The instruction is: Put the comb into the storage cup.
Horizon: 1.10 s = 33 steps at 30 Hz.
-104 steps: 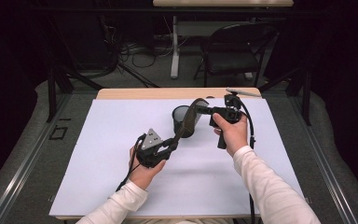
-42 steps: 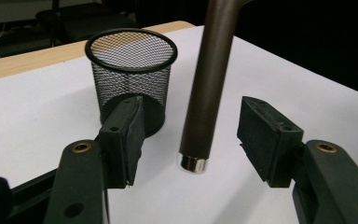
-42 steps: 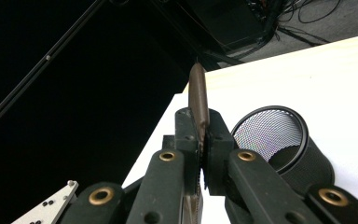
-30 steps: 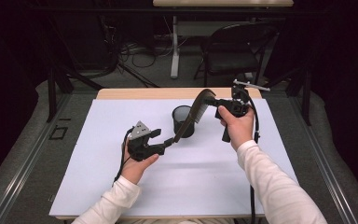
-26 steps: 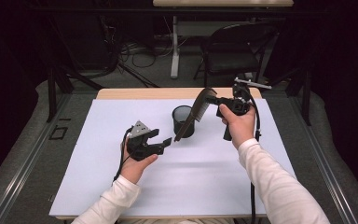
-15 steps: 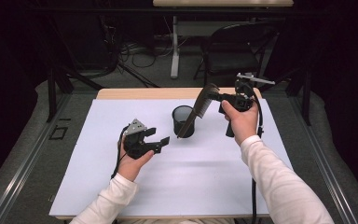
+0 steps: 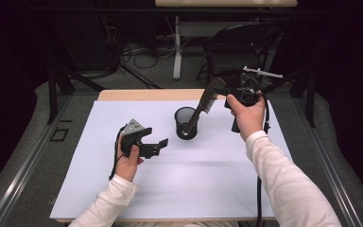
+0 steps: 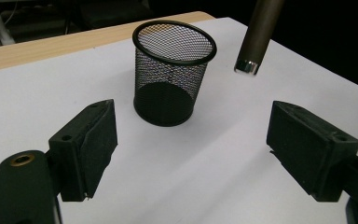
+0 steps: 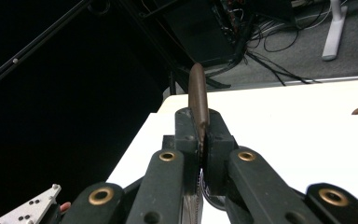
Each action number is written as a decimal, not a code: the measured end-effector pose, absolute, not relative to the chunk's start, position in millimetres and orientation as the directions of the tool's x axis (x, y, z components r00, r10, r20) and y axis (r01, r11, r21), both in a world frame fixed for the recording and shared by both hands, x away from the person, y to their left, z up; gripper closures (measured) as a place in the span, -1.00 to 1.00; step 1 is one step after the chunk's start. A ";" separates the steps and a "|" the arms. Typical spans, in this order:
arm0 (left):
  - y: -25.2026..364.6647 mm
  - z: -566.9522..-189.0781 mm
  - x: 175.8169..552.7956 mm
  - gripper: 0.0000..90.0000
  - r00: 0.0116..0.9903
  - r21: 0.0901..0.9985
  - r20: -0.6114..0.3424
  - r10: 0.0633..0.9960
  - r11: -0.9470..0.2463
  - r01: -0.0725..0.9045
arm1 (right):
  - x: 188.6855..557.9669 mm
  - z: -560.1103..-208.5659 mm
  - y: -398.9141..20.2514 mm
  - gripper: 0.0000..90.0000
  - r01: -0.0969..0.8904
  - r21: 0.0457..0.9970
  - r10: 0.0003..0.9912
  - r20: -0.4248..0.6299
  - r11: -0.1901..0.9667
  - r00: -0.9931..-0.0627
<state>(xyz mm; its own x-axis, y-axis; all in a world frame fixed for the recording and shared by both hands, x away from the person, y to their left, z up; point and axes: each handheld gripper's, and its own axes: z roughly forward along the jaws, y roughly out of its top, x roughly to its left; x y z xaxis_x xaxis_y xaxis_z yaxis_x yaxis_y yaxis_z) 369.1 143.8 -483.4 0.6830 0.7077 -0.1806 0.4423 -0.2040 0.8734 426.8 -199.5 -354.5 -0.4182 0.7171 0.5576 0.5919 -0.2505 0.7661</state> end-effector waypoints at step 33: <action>151.9 -480.1 371.3 -0.64 0.697 0.879 -0.191 0.692 -0.195 0.434 | 466.4 -341.2 -194.4 0.94 0.532 0.797 0.802 0.504 -0.288 -0.320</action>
